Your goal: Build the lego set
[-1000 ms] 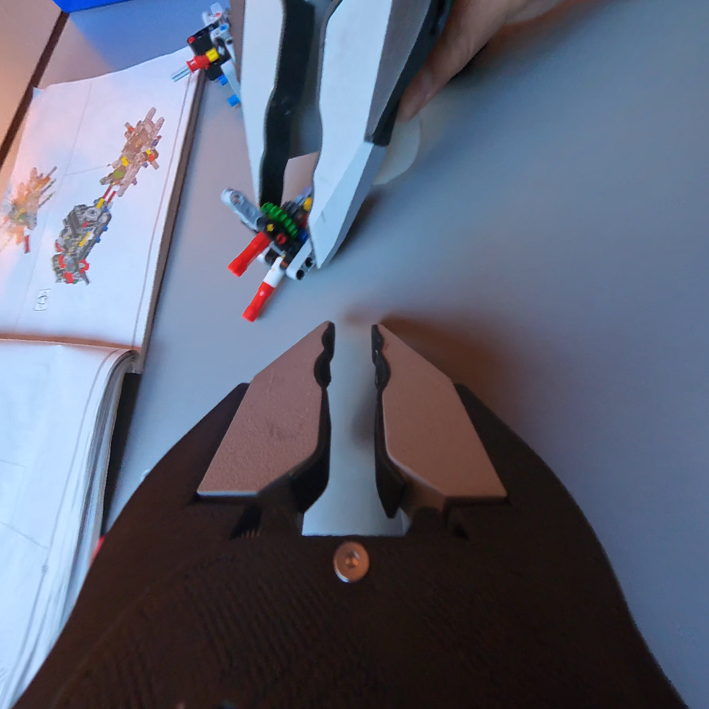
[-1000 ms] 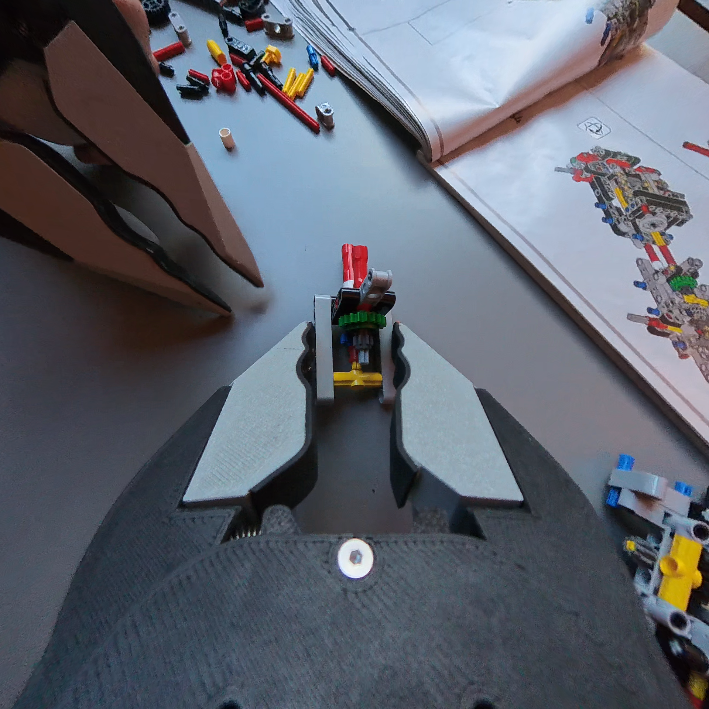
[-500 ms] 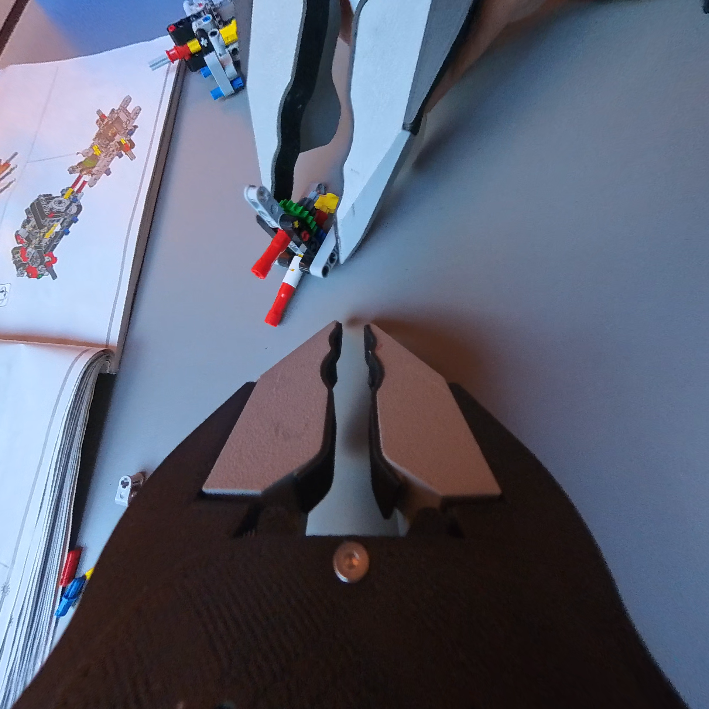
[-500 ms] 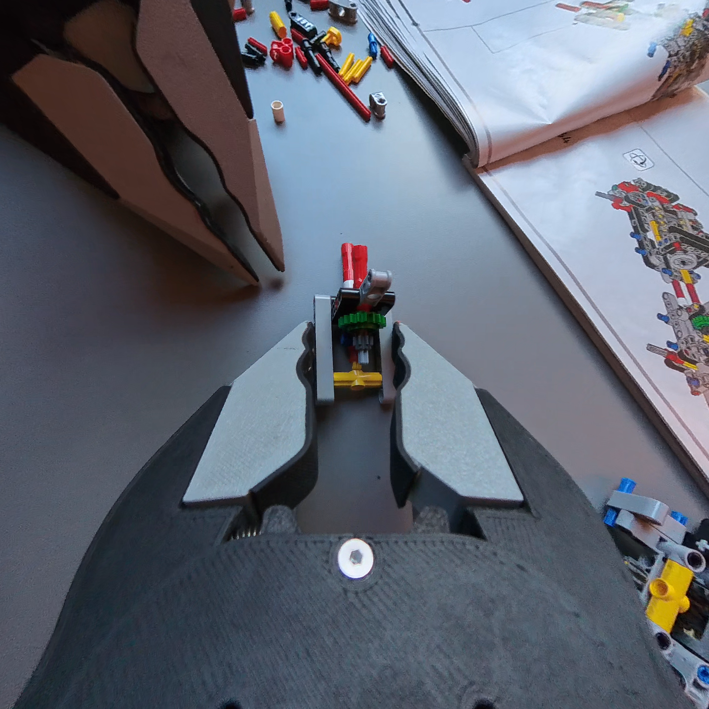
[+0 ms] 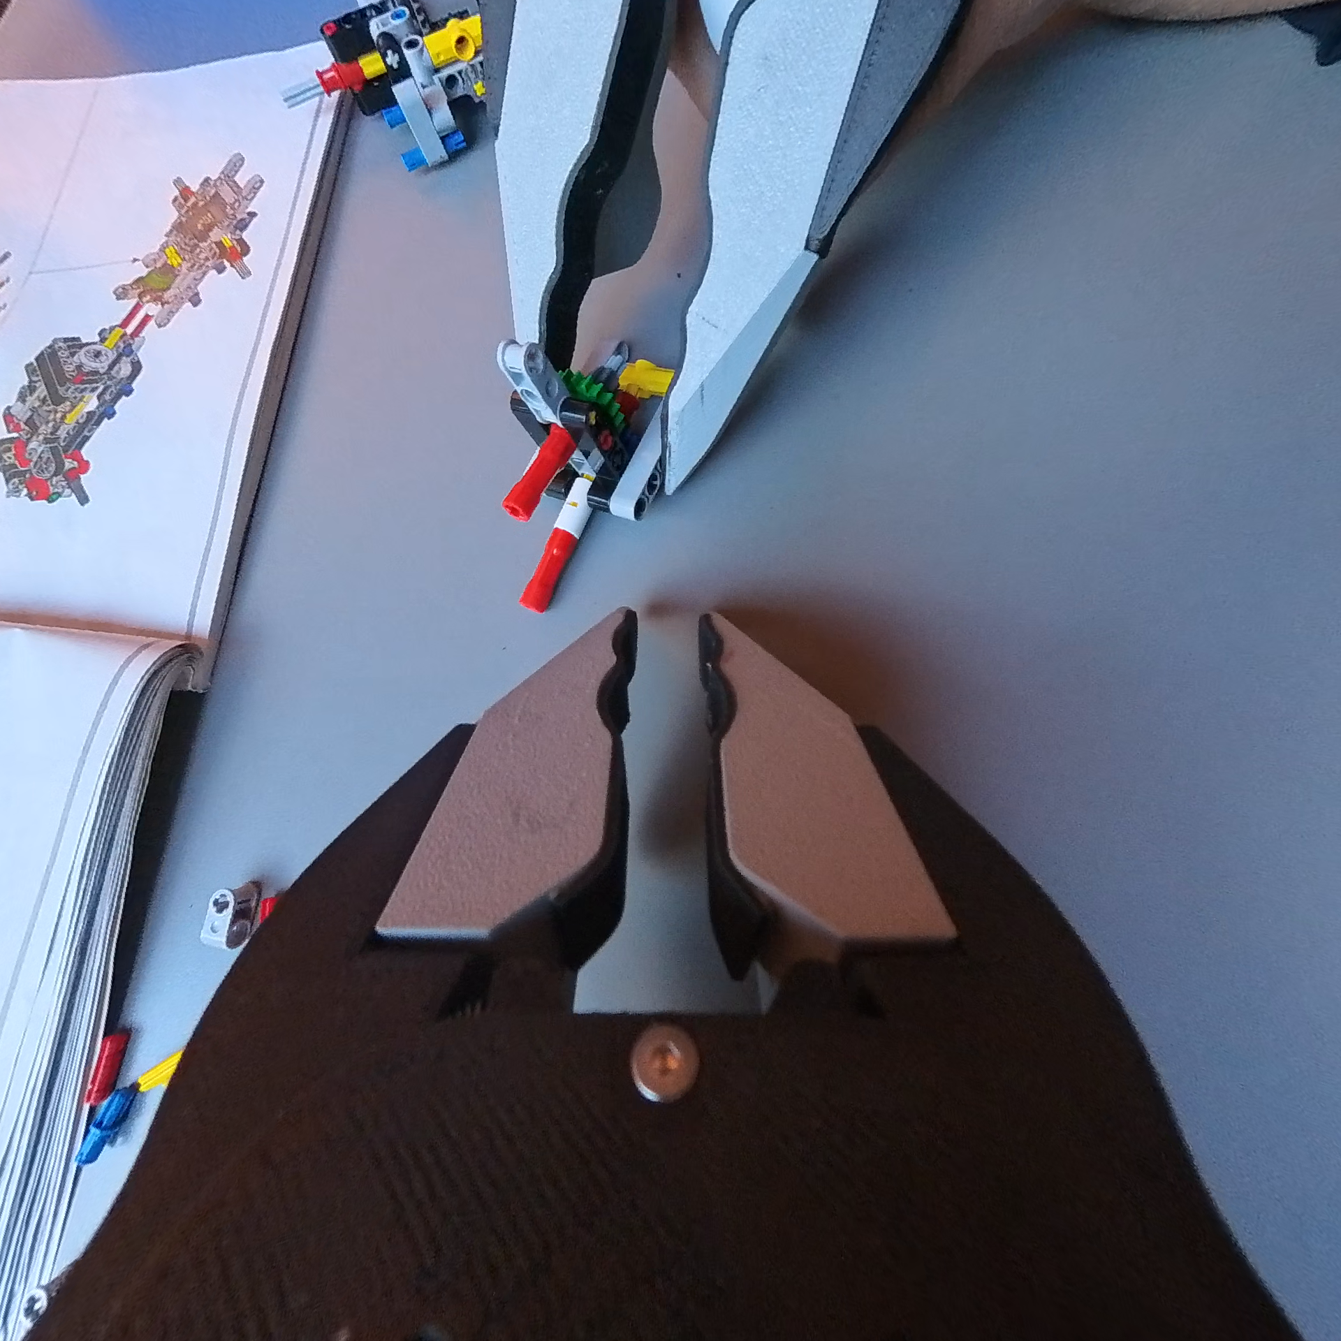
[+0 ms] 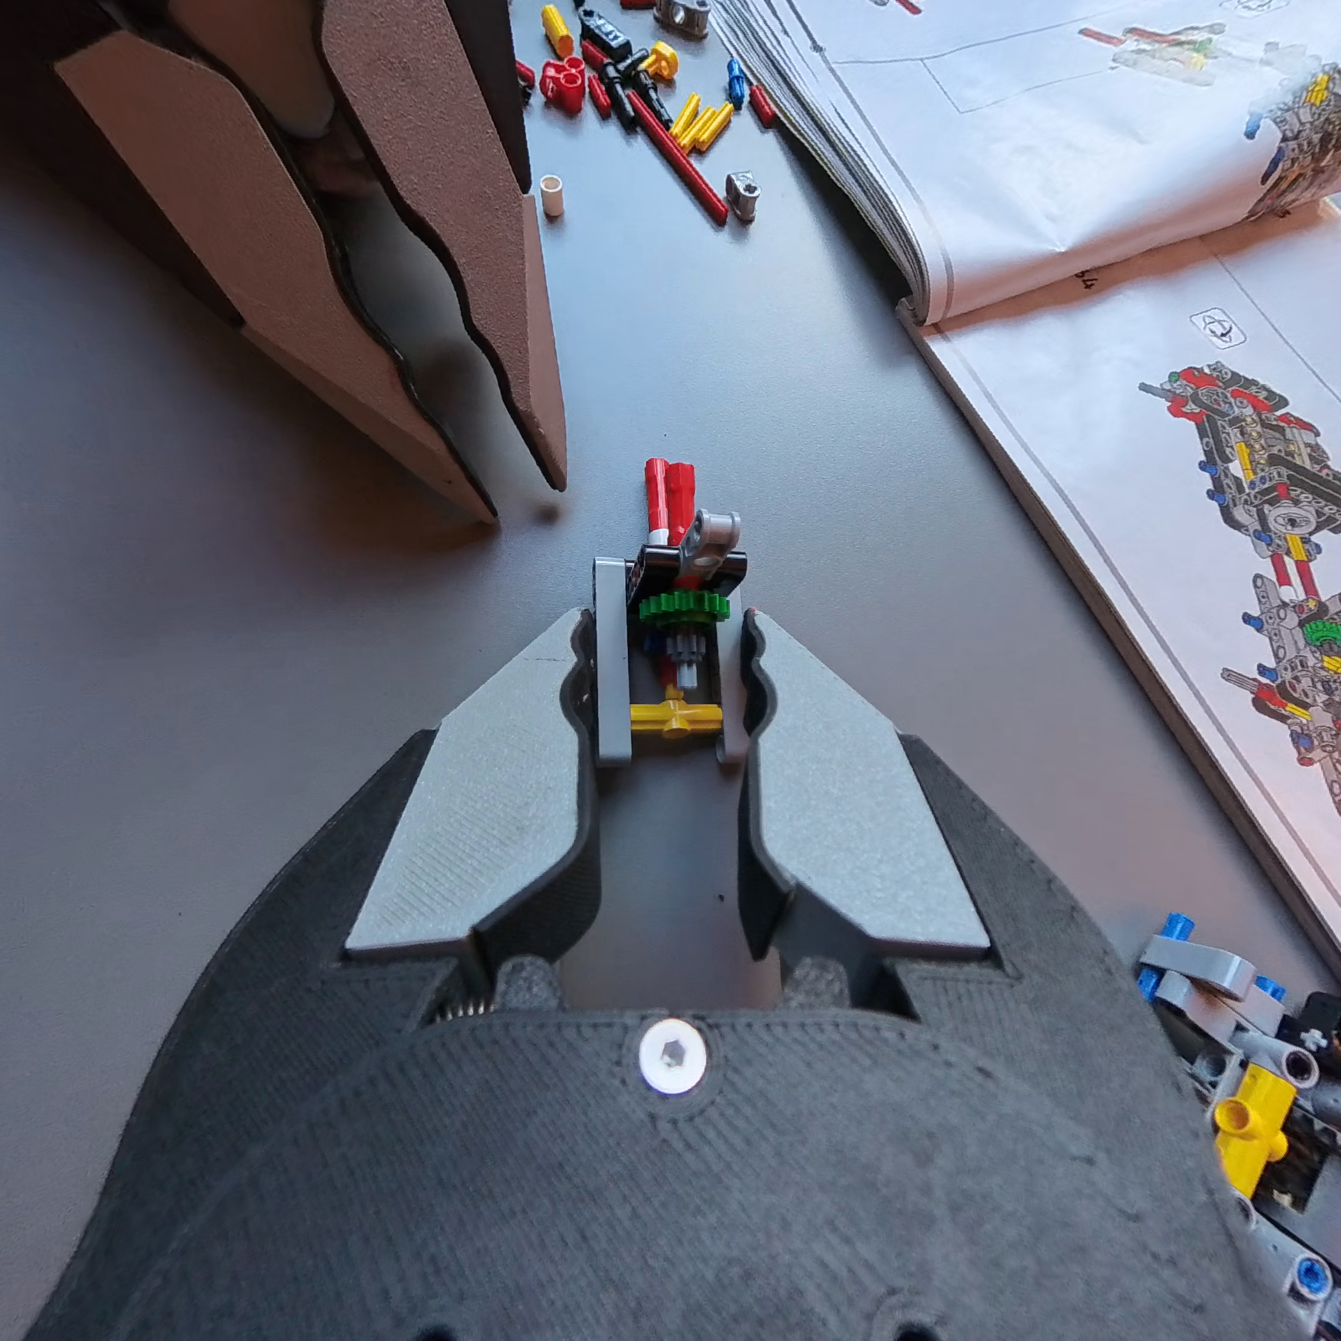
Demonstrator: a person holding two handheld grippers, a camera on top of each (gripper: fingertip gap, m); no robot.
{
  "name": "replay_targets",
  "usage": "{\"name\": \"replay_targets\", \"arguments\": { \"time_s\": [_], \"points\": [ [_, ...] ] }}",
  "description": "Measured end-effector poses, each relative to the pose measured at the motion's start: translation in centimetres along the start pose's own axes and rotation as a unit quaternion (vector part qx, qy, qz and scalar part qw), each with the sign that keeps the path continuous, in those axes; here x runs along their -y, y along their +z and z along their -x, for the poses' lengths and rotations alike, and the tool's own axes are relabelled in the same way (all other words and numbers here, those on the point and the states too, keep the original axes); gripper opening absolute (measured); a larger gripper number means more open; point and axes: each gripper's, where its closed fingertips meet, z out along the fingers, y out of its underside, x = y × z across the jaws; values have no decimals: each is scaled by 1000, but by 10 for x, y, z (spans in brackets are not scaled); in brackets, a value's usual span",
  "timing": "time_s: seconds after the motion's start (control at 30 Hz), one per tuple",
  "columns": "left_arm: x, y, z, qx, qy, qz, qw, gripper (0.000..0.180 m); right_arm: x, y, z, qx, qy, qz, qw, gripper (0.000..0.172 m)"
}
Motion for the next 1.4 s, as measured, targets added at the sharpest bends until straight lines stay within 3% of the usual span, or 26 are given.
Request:
{"name": "replay_targets", "arguments": {
  "time_s": [0.27, 0.37, 0.47, 0.67, 1.1, 1.4],
  "points": [
    [-1, -1, 0, -5, -9, 1, 1000, 14, 0, 0, 0, 0, 0, 0, 1000, 37],
    [-2, -2, -4, -35, -22, 0, 999, 15, 0, -1, 4, 17, -3, -3, 1000, 37],
    [-5, -6, -7, -86, -66, 2, 994, 29, -1, -3, 12, 42, -15, -6, 999, 38],
    [-6, -11, -7, -125, -87, -8, 988, 36, -3, -7, 27, 66, -62, -7, 996, 38],
    [-9, -9, 6, -85, -112, -2, 990, 11, -21, -20, 20, 35, -25, 39, 998, 46],
    [-6, -10, -1, -116, -113, -8, 987, 26, -30, -33, 20, -18, -25, 67, 997, 51]
  ]
}}
